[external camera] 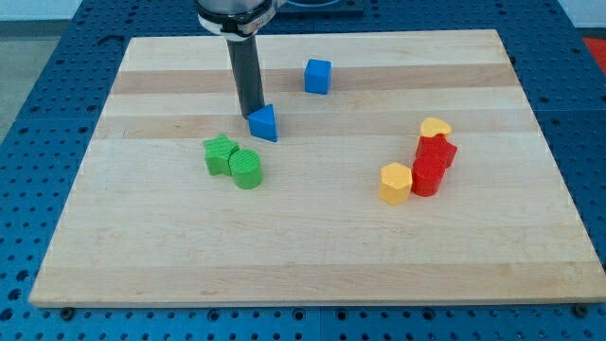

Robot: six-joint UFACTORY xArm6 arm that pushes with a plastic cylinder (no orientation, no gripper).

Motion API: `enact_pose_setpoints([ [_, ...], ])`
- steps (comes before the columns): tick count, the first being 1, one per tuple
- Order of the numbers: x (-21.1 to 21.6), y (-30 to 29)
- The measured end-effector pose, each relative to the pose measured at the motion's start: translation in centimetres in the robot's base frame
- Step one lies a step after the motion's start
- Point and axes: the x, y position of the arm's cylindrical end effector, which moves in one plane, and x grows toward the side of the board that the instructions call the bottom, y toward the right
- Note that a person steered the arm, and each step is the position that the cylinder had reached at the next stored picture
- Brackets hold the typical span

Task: Push the blue triangle closer to green star

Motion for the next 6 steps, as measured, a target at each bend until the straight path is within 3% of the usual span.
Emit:
enact_pose_setpoints([
  [1,-4.6,4.6],
  [2,-4.6,5.5],
  [3,-3.4,7.5],
  [6,1.6,1.6],
])
